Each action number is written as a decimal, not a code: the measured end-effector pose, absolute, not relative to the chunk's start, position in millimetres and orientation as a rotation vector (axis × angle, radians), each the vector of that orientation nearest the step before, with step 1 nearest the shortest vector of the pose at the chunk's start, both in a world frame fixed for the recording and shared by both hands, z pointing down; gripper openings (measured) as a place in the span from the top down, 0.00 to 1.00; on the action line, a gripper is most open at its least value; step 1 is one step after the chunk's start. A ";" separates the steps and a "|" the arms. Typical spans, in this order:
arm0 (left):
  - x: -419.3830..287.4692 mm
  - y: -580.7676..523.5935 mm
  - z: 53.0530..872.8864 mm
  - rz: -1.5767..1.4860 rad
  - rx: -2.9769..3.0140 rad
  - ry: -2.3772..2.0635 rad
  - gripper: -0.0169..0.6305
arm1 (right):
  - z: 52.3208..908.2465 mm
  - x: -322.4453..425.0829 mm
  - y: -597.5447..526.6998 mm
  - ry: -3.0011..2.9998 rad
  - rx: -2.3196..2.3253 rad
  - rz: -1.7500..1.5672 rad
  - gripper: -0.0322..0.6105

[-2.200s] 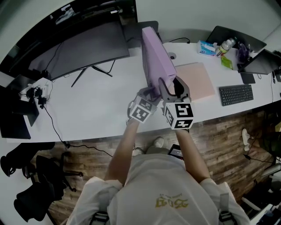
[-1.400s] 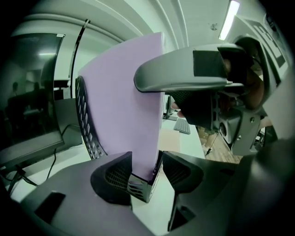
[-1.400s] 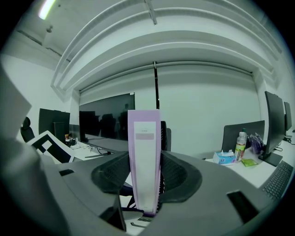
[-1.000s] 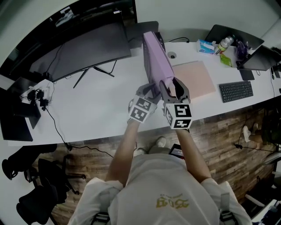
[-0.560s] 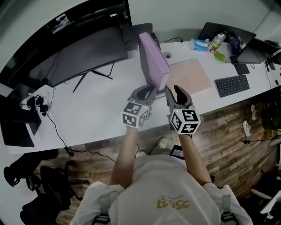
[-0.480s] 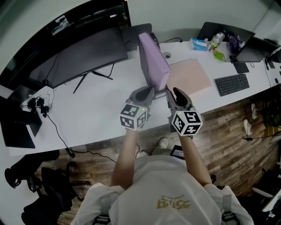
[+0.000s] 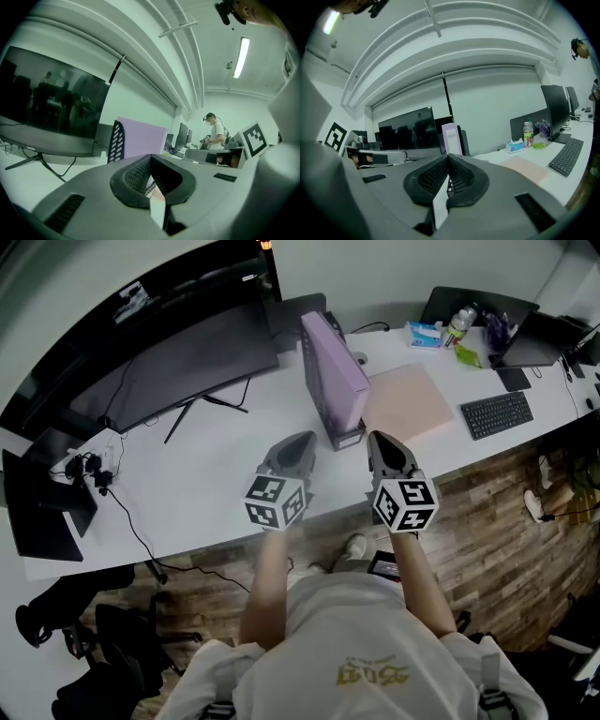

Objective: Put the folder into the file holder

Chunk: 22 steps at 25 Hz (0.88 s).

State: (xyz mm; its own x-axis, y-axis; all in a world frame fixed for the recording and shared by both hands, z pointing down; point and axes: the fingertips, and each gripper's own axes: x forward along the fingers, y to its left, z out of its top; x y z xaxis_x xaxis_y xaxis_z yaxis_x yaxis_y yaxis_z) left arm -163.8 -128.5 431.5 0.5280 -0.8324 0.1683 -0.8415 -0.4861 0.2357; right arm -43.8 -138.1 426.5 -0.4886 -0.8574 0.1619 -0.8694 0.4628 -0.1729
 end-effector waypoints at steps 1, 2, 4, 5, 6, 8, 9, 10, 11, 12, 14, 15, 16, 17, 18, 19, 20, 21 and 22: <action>-166.4 -127.0 429.0 0.035 2.487 -1.415 0.95 | 426.8 -43.6 -136.8 -2.629 1.569 0.345 0.93; -168.6 -125.5 426.7 0.025 2.489 -1.428 0.95 | 427.3 -43.0 -135.7 -2.616 1.580 0.332 0.93; -172.1 -123.1 423.4 0.007 2.489 -1.439 0.95 | 428.9 -42.2 -134.3 -2.592 1.593 0.315 0.93; -173.4 -122.2 422.3 -0.008 2.482 -1.430 0.95 | 429.6 -42.1 -133.8 -2.583 1.597 0.308 0.93; -174.6 -121.3 421.7 -0.031 2.469 -1.411 0.95 | 430.0 -42.1 -133.4 -2.578 1.601 0.302 0.93; -176.3 -120.6 421.9 -0.071 2.435 -1.371 0.95 | 429.4 -41.8 -132.9 -2.572 1.609 0.291 0.93; -176.9 -120.4 422.4 -0.070 2.430 -1.366 0.95 | 428.8 -41.6 -132.9 -2.570 1.612 0.285 0.93; -177.4 -120.3 422.9 -0.055 2.434 -1.373 0.95 | 428.3 -41.4 -132.9 -2.569 1.614 0.281 0.93; -178.2 -120.3 423.0 -0.035 2.442 -1.389 0.95 | 427.8 -41.4 -132.8 -2.568 1.615 0.279 0.93; -179.5 -120.3 422.9 -0.019 2.450 -1.409 0.95 | 427.5 -41.5 -132.6 -2.567 1.616 0.277 0.93; -182.8 -121.0 423.0 0.010 2.454 -1.455 0.95 | 427.4 -42.0 -131.7 -2.566 1.612 0.275 0.93; -184.3 -121.8 424.0 0.028 2.453 -1.476 0.95 | 427.7 -42.2 -131.3 -2.567 1.608 0.275 0.93; -185.3 -122.5 425.2 0.045 2.451 -1.490 0.95 | 428.1 -42.1 -131.1 -2.567 1.604 0.276 0.93; -185.7 -122.9 426.0 0.053 2.450 -1.496 0.95 | 428.5 -41.7 -131.0 -2.567 1.603 0.278 0.93; -185.8 -123.0 426.0 0.048 2.447 -1.495 0.95 | 428.8 -41.0 -130.8 -2.566 1.603 0.279 0.93; -185.7 -122.8 425.6 0.034 2.445 -1.491 0.95 | 428.9 -40.5 -130.5 -2.565 1.604 0.278 0.93; -185.7 -122.7 425.0 0.022 2.442 -1.488 0.95 | 429.0 -40.1 -130.3 -2.564 1.604 0.277 0.93; -185.4 -122.7 424.8 0.016 2.441 -1.486 0.95 | 429.0 -39.7 -130.1 -2.564 1.604 0.276 0.93; -184.7 -122.8 425.0 0.016 2.441 -1.486 0.95 | 429.2 -39.3 -130.0 -2.563 1.603 0.275 0.93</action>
